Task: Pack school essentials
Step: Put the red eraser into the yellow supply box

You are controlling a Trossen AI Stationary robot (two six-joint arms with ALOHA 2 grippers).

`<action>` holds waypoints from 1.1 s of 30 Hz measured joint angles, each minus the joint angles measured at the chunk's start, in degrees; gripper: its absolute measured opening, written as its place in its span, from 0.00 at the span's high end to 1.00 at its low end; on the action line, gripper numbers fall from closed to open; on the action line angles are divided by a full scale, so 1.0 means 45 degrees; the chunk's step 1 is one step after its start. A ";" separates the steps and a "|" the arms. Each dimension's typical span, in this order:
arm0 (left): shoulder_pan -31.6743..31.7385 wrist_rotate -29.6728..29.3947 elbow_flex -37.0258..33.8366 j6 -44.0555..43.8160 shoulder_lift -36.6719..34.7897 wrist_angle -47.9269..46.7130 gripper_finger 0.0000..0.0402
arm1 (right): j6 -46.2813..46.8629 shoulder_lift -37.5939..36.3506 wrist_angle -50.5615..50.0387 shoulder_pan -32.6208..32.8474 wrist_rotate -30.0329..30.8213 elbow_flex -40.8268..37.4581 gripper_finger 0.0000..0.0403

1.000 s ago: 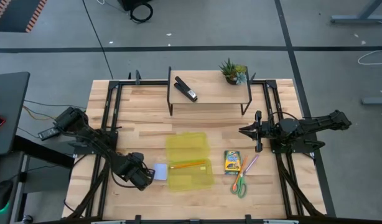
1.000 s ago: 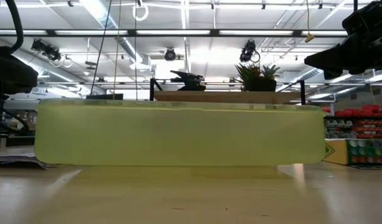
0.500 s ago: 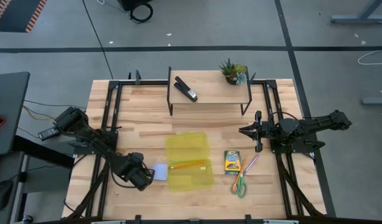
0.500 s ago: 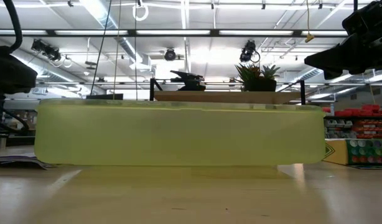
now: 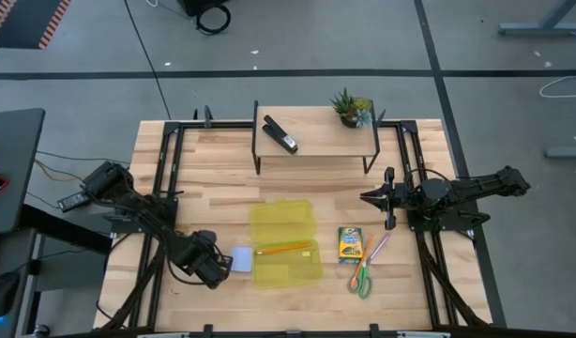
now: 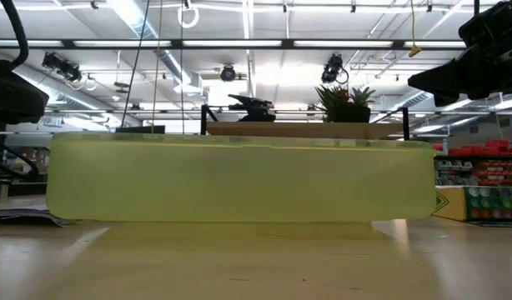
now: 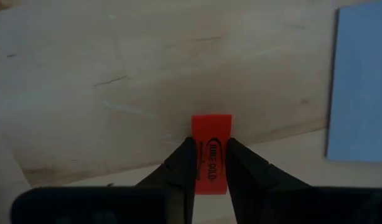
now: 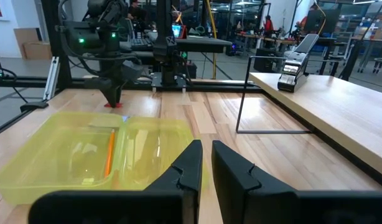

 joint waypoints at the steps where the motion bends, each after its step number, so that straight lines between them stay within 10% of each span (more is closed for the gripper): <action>1: 0.0000 -0.0005 0.0152 0.0140 0.0027 -0.0232 0.81 | 0.0000 0.0000 0.0000 0.0000 0.0000 0.0000 0.90; 33: 0.0857 -0.0038 0.2929 0.2987 -0.0005 -0.1641 0.81 | 0.0000 0.0000 0.0000 0.0001 0.0000 0.0000 0.90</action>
